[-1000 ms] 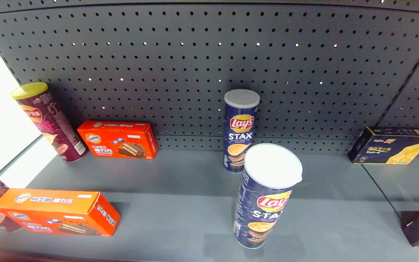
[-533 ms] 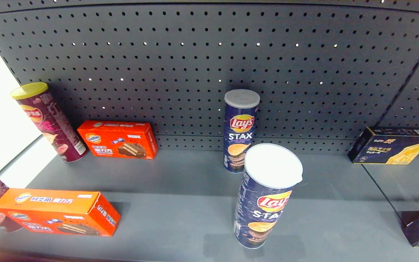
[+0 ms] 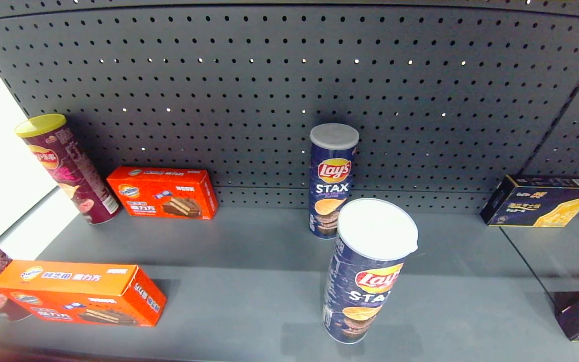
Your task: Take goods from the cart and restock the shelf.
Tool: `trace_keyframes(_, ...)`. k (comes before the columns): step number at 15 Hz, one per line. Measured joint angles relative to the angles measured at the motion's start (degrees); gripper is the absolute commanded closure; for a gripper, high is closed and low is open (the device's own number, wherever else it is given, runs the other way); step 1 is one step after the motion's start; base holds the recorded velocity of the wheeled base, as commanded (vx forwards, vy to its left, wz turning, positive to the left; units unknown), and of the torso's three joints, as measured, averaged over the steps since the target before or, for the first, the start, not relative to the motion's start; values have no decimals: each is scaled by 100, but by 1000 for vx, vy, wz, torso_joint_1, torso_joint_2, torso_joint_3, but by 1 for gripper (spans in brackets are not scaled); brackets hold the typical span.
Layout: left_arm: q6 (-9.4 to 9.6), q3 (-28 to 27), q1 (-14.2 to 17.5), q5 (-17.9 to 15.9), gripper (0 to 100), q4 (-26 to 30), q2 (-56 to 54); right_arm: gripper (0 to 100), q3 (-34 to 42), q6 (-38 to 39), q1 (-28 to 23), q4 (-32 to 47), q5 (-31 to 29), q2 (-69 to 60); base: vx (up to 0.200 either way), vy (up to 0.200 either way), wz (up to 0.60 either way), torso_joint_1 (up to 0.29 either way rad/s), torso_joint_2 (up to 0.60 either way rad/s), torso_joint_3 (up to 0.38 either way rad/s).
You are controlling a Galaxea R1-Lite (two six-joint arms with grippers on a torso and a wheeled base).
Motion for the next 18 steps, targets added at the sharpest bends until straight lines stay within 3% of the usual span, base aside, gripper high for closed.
trace_keyframes(18,28,4,5,-16,0,-2,0,0,0,-5,-4,7,10,0,0,0,0,0,0,0)
